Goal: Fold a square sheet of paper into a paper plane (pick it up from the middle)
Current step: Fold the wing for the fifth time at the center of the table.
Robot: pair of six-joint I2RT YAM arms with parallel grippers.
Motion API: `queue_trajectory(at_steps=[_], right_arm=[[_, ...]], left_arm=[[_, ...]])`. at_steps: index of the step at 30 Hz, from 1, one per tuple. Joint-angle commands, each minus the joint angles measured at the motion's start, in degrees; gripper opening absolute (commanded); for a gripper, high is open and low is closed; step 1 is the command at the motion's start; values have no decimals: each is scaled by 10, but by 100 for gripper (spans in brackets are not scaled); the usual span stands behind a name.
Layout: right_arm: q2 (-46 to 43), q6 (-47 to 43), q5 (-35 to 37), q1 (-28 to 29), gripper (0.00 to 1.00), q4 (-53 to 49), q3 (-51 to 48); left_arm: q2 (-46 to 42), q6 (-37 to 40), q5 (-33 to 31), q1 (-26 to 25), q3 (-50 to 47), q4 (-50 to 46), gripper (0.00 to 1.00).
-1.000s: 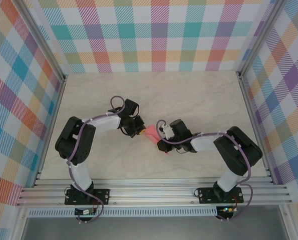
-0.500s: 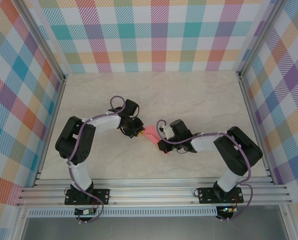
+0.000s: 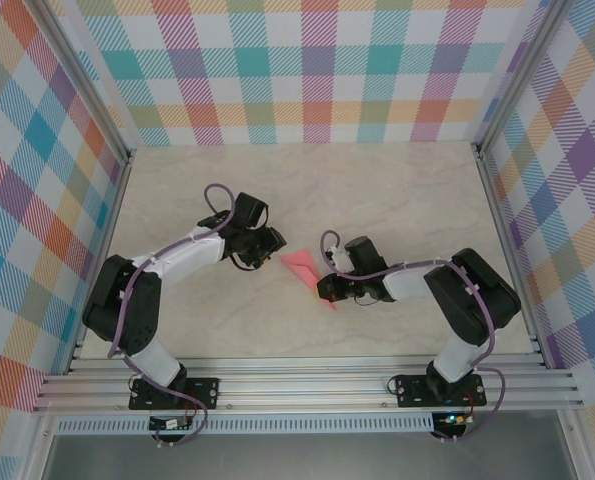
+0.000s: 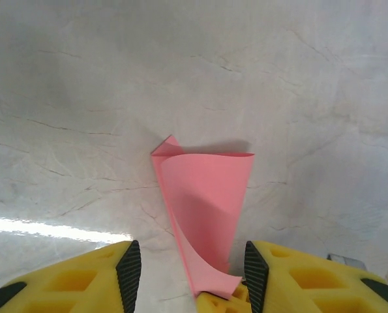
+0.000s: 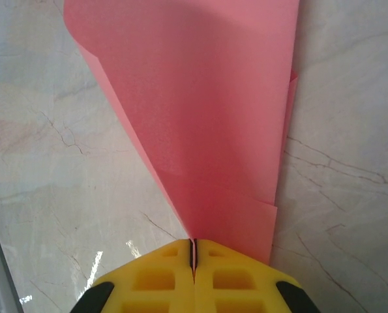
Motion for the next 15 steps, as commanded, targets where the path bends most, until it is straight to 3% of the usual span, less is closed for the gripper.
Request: queue_trajectory(at_steps=[1,8,15], right_arm=[[30,32,-12,-3,3,7,-18],[38,45,-1,-4,3,3,-23],[42,53,8,-4,3,-10,-19]], left_arm=[[-13,-12,20,-11,-33,34,44],[-12,-46,66,-26,-85,157,21],[17,-64,80,-65,-119,292,15]])
